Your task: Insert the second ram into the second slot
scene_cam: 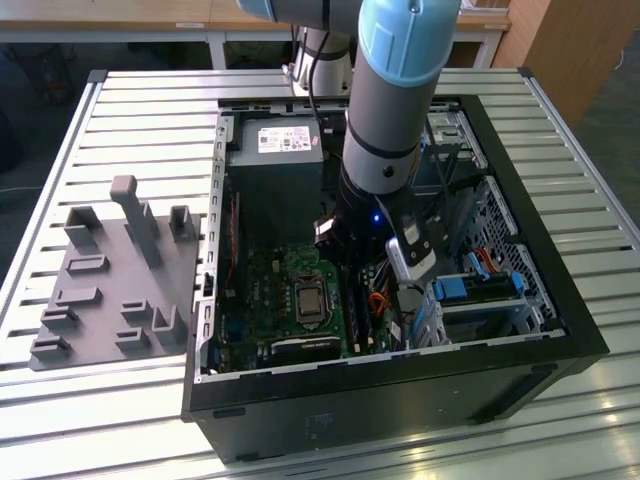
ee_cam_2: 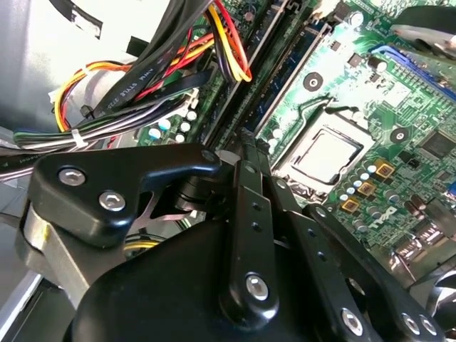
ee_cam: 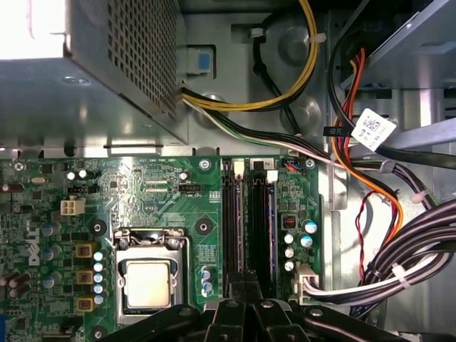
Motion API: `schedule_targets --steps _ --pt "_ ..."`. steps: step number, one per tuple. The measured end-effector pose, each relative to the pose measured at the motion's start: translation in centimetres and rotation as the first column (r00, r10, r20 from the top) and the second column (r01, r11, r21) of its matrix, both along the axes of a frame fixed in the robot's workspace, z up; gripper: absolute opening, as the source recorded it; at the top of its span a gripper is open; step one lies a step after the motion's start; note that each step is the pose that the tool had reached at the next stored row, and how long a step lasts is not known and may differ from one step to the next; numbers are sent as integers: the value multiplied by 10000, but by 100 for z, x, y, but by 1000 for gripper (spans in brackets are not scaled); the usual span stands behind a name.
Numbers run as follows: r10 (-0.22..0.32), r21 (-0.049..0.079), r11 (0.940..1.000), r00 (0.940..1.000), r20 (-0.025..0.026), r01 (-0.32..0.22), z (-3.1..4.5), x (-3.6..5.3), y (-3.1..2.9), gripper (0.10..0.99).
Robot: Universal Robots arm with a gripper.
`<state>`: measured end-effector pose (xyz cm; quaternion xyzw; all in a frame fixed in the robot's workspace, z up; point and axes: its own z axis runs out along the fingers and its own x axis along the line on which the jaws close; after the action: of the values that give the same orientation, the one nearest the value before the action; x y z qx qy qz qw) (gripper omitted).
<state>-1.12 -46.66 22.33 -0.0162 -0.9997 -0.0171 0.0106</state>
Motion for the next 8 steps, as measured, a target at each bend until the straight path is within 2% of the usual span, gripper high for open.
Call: schedule_targets --steps 8 --pt "1 -30 10000 10000 -3 -1 -67 1 2 106"
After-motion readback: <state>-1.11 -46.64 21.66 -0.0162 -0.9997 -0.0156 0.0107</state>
